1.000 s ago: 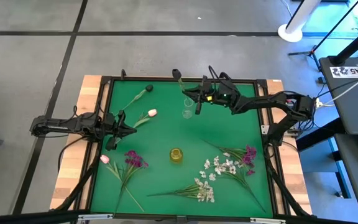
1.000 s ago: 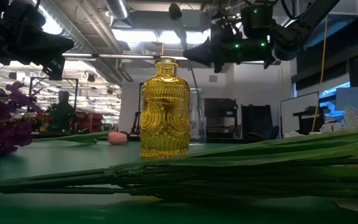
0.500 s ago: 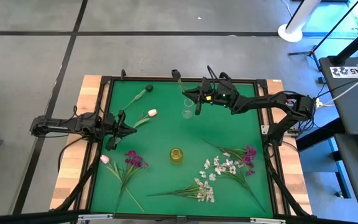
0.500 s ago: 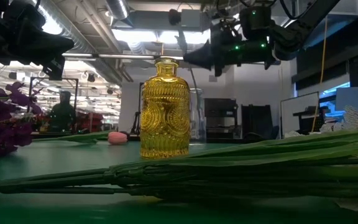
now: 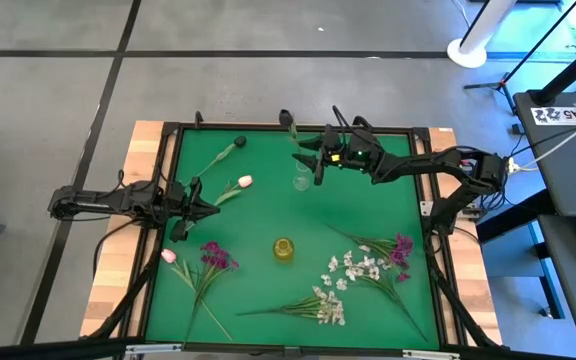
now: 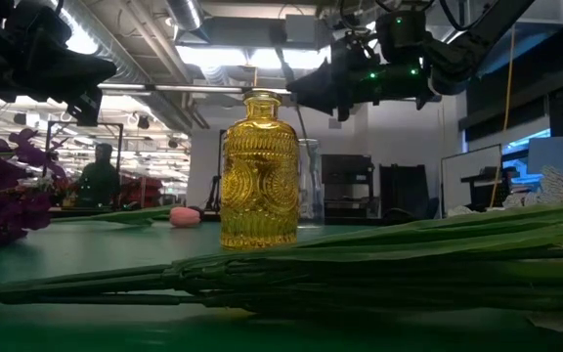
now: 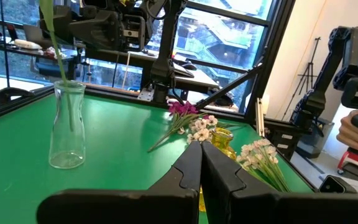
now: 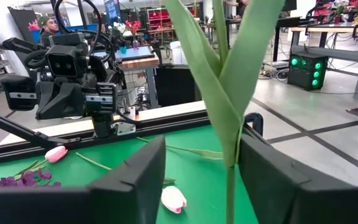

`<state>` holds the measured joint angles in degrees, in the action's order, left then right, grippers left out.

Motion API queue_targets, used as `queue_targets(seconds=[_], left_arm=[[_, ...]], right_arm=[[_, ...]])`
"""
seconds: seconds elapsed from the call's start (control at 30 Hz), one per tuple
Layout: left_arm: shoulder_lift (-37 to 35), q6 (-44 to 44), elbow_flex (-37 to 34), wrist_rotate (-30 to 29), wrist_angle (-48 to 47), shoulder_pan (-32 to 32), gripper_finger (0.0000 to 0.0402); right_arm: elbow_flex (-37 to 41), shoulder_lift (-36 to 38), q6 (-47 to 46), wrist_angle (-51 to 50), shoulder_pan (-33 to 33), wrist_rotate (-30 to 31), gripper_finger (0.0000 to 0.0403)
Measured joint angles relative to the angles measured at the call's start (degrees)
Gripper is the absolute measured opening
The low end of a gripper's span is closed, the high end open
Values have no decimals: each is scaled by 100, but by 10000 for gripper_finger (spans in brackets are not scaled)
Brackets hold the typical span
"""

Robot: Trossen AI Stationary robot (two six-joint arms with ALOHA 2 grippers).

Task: Sort flowers into vase by color
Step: Put the right black tulip into the transparent vase, then put the black tulip into the transparent vase

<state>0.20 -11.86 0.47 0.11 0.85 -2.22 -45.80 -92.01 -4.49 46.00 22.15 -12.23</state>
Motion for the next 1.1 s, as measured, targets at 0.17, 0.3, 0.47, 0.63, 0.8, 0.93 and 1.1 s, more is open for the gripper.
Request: queue_targets(seconds=[0.17,0.3,0.47,0.63,0.8,0.93,1.1], left_arm=[[-2,0,-2,1,2,0,0],[-1,-1,0,1,2,1,0],[-2,-2,0,1,2,0,0],[-2,-1,-1,-1,2,1,0],[0,0,-2,-1,2,2,0],[0,0,-2,1,2,1,0],[-2,0,0,1,2,0,0]], right_arm=[[0,0,43,-236,0,0,216],[0,21,306,-788,0,5,224],[2,313,490,-1266,0,2,232],[2,1103,685,-2109,0,17,239],[0,2096,772,-3487,-12,17,239],[-2,2623,738,-4685,-181,249,239],[-1,2749,738,-5883,-558,604,238]])
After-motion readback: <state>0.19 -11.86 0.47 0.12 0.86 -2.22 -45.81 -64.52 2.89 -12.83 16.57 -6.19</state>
